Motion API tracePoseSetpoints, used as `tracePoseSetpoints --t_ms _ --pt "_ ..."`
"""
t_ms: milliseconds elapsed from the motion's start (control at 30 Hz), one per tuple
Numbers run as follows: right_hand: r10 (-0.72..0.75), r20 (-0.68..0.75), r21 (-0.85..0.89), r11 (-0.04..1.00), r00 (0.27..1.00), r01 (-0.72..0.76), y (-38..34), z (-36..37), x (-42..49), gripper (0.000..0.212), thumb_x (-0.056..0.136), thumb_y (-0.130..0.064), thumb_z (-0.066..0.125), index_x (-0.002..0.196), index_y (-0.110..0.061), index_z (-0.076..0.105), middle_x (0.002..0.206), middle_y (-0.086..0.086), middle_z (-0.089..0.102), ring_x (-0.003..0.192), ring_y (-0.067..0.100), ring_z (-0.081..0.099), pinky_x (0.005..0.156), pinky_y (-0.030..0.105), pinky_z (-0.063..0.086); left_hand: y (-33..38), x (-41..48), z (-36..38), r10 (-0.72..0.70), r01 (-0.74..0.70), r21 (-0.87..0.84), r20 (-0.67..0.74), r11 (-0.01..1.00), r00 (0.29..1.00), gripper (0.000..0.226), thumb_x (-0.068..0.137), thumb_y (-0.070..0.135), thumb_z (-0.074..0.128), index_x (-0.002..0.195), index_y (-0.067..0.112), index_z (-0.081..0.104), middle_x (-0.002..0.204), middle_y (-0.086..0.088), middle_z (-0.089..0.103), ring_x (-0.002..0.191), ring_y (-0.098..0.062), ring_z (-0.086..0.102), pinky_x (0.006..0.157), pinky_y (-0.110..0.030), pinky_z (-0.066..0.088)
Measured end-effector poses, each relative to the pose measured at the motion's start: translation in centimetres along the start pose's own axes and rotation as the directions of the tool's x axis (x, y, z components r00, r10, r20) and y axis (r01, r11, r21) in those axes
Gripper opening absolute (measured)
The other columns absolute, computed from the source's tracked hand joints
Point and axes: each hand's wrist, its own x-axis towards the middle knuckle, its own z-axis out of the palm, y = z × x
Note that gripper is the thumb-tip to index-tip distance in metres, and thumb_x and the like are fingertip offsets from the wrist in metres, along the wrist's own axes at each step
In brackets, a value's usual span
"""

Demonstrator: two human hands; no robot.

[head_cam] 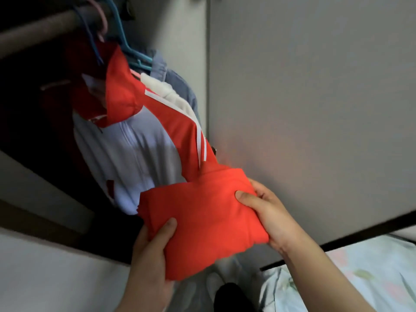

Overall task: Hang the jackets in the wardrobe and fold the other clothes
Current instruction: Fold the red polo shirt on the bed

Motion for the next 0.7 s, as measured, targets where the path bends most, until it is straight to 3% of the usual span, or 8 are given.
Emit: tracePoseSetpoints --t_ms 100,200,300,367,433,567,633,700 --pt "-0.011 -0.001 0.009 1.000 1.000 0.011 -3.7 0.4 -2.7 0.050 0.076 -0.013 0.067 0.126 -0.015 0.062 0.115 0.009 0.072 0.100 0.021 0.070 0.079 0.027 0.056 3.4 -2.6 1.9 0.008 -0.009 0.018 0.043 1.000 0.999 0.044 0.066 0.021 0.071 0.110 0.026 0.072 0.108 -0.006 0.075 0.092 -0.022 0.073 0.063 -0.032 0.059" --pt "-0.004 0.072 -0.143 0.990 0.997 0.014 -7.4 1.1 -5.7 0.066 0.071 -0.011 0.073 0.131 -0.029 0.054 0.119 -0.006 0.071 0.109 0.012 0.067 0.085 0.023 0.053 6.6 -4.9 3.4 0.033 -0.036 0.052 0.056 0.998 0.998 0.051 0.063 0.021 0.072 0.114 0.023 0.069 0.108 -0.007 0.075 0.091 -0.022 0.073 0.065 -0.032 0.059" --pt "-0.074 0.055 -0.214 0.973 0.996 0.084 -11.6 2.0 -8.2 0.068 0.068 -0.018 0.069 0.133 -0.031 0.051 0.119 -0.009 0.070 0.109 0.009 0.066 0.086 0.020 0.051 10.0 -7.0 4.8 0.081 -0.094 0.122 0.108 0.988 0.991 0.048 0.069 0.005 0.069 0.113 0.024 0.067 0.097 -0.003 0.077 0.081 -0.016 0.074 0.063 -0.030 0.058" --pt "-0.167 0.011 -0.223 0.961 0.986 0.165 -14.4 2.5 -9.6 0.079 0.065 -0.017 0.084 0.134 -0.032 0.049 0.123 -0.013 0.067 0.106 0.000 0.065 0.081 0.012 0.050 12.6 -8.5 5.8 0.152 -0.177 0.212 0.127 0.961 0.980 0.061 0.071 -0.004 0.076 0.124 0.023 0.062 0.095 -0.002 0.077 0.081 -0.019 0.073 0.074 -0.034 0.056" --pt "-0.265 0.023 -0.248 0.933 0.964 0.263 -17.1 3.0 -11.0 0.085 0.063 -0.019 0.089 0.133 -0.039 0.046 0.123 -0.025 0.063 0.106 -0.009 0.062 0.078 0.005 0.047 15.1 -10.2 7.0 0.222 -0.260 0.298 0.154 0.919 0.963 0.089 0.052 0.013 0.093 0.133 0.023 0.057 0.103 -0.003 0.074 0.093 -0.023 0.070 0.091 -0.039 0.052" --pt "-0.466 0.140 -0.389 0.786 0.874 0.481 -22.7 4.0 -13.0 0.086 0.059 -0.030 0.084 0.135 -0.043 0.046 0.129 -0.037 0.054 0.119 -0.011 0.053 0.089 0.005 0.044 20.1 -13.2 9.9 0.424 -0.460 0.371 0.177 0.807 0.888 0.079 0.059 -0.014 0.085 0.122 0.026 0.057 0.099 0.020 0.068 0.078 0.009 0.066 0.068 -0.001 0.046" --pt "-0.563 0.177 -0.419 0.699 0.807 0.579 -25.5 4.5 -13.1 0.085 0.060 -0.033 0.088 0.135 -0.041 0.050 0.136 -0.033 0.052 0.127 -0.009 0.048 0.101 0.011 0.040 22.3 -14.2 11.2 0.497 -0.554 0.347 0.246 0.757 0.832 0.081 0.055 -0.007 0.088 0.125 0.024 0.059 0.109 0.004 0.072 0.094 -0.010 0.069 0.080 -0.009 0.051" --pt "-0.645 0.204 -0.392 0.635 0.736 0.665 -28.2 5.0 -12.9 0.079 0.061 -0.032 0.087 0.133 -0.044 0.055 0.136 -0.031 0.053 0.127 -0.007 0.049 0.102 0.012 0.040 24.5 -15.1 12.5 0.570 -0.629 0.302 0.267 0.716 0.777 0.080 0.045 0.005 0.082 0.119 0.028 0.063 0.098 0.005 0.077 0.088 -0.010 0.073 0.074 -0.012 0.054"
